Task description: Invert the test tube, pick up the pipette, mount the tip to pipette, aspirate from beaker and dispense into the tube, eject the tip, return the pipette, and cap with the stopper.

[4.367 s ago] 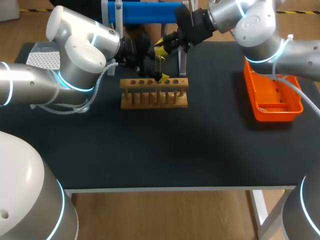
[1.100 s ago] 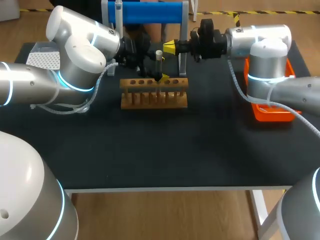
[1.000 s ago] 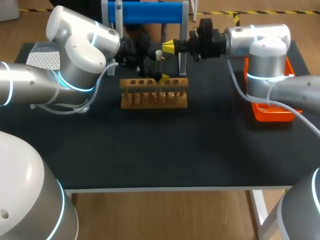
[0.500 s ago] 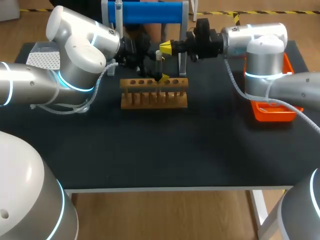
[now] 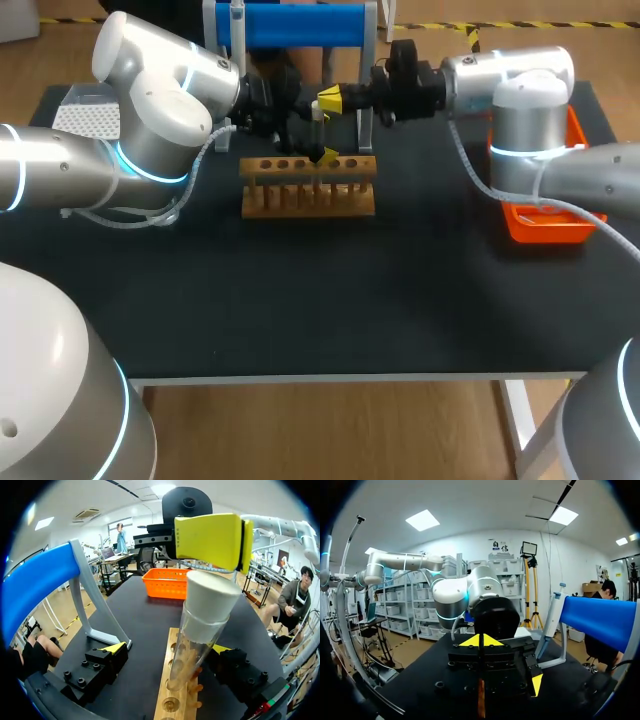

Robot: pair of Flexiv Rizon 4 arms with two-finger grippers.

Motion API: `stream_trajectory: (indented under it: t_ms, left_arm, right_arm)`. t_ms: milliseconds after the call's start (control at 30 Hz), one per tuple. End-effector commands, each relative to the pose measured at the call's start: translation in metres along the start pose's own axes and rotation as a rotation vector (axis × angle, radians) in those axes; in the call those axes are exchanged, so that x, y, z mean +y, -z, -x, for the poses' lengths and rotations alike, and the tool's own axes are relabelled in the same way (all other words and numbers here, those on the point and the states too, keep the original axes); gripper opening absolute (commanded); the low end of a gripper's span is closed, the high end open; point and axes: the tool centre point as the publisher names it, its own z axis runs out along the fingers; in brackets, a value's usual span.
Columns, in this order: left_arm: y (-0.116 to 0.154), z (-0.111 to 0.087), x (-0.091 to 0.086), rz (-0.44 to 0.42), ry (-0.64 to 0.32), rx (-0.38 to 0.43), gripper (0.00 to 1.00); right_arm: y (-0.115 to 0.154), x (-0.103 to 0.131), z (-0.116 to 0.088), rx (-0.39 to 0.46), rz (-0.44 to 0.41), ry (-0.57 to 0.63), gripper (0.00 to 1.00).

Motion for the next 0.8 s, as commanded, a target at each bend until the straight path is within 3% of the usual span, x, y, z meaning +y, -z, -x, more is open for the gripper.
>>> stream_trajectory:
  t_ms: [33, 800]
  left_arm:
    - [0.0000, 0.0006, -0.0004, 0.005, 0.000, -0.002, 1.00]
    - [0.0035, -0.0069, -0.0027, 0.017, -0.024, -0.018, 1.00]
  right_arm:
    - [-0.0010, -0.0002, -0.0001, -0.004, -0.001, 0.000, 0.00]
    - [-0.0035, -0.0004, -0.0002, -0.018, -0.003, -0.014, 0.00]
